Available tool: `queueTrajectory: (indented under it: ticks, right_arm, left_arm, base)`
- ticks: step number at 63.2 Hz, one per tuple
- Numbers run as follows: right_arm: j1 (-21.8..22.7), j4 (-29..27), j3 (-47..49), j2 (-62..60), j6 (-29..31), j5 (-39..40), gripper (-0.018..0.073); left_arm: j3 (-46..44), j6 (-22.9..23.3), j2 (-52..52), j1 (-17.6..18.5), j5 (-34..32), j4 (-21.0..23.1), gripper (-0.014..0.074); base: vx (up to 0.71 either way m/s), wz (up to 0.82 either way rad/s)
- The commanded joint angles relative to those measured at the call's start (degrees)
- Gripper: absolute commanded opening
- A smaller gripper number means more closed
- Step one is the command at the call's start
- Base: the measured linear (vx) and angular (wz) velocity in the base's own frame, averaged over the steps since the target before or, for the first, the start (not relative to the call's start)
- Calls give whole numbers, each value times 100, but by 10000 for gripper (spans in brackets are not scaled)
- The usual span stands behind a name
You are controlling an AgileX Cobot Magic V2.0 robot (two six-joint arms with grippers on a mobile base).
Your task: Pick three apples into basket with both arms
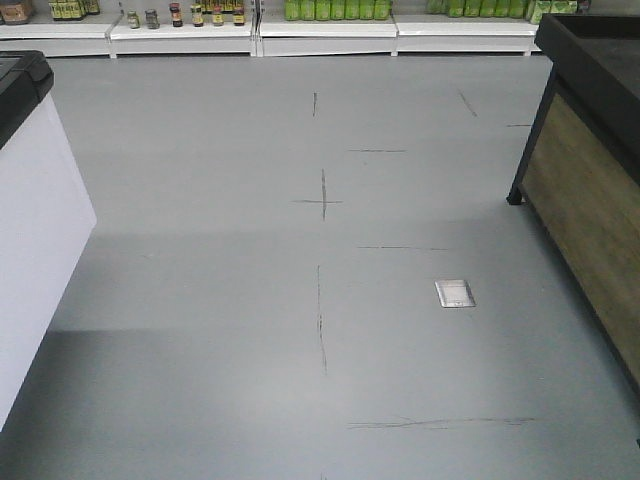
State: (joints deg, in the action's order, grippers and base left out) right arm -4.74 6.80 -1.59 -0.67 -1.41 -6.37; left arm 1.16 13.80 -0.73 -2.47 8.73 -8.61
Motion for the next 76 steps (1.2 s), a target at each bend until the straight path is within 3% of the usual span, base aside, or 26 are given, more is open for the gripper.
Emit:
queueTrajectory:
  ticks: [1,76]
  right_arm:
    - [26,50,-79,-69,41,409,-8]
    - [26,50,-79,-69,41,409,-8]
  left_arm:
    - [-101,65,-77,34,-455,31,-6]
    - [-101,65,-77,34,-455,31,-6]
  base:
    - [0,0]
    - [0,0]
